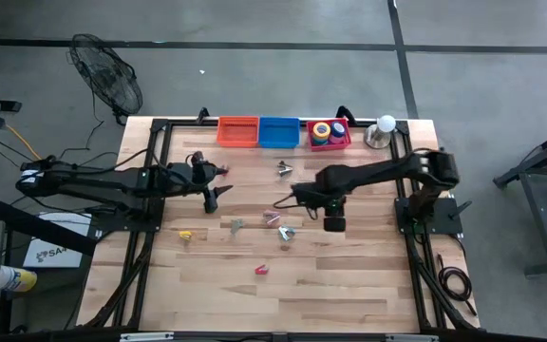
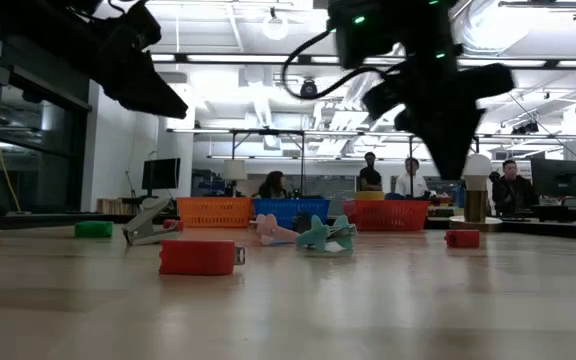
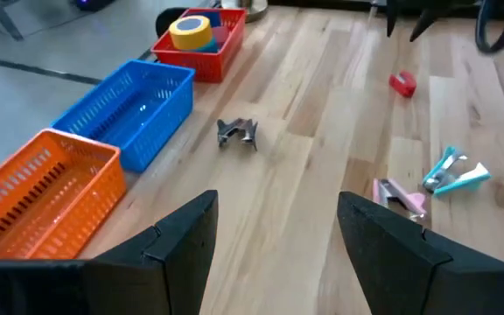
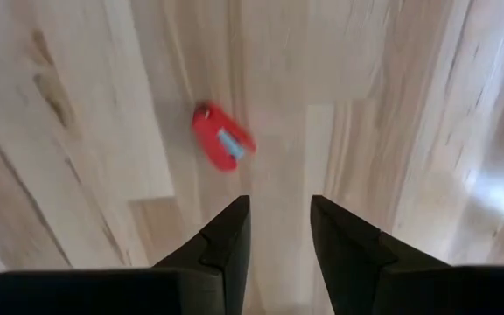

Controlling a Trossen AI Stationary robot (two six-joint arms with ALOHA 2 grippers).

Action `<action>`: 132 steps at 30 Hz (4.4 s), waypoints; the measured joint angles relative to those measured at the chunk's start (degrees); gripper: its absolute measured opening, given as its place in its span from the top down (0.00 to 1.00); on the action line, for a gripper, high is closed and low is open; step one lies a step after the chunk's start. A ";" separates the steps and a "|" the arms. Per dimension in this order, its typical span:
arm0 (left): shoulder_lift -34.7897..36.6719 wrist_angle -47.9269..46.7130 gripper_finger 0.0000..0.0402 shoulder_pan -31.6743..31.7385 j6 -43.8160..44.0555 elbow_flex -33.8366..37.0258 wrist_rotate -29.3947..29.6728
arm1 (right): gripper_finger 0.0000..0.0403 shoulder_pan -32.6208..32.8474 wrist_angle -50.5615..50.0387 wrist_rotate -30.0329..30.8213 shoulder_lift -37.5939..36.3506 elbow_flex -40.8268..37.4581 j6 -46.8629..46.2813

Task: Pick and place Stapler, Stapler remover, tape
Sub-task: Put the red stapler into the blue bin

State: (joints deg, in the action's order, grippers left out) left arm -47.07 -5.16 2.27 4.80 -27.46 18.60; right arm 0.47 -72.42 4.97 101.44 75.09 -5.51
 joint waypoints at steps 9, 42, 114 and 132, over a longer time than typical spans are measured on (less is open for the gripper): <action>0.00 1.24 0.42 -0.45 -0.33 0.00 0.09 | 0.70 2.78 14.36 1.95 -13.41 -13.98 2.72; -0.02 1.08 0.42 -0.45 0.00 0.02 -0.06 | 0.45 4.13 44.76 0.96 -14.92 -35.21 13.24; -0.04 0.29 0.42 -0.42 0.00 0.04 -0.10 | 0.98 -0.85 52.52 -3.48 -14.86 -29.90 -1.03; -0.07 -0.15 0.42 -0.42 0.24 0.04 -0.02 | 0.95 -0.83 51.84 -3.48 -14.86 -29.87 -1.10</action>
State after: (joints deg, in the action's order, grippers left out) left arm -47.13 -5.31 1.85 5.04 -27.42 18.59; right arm -0.36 -20.58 1.50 86.59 45.21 -6.61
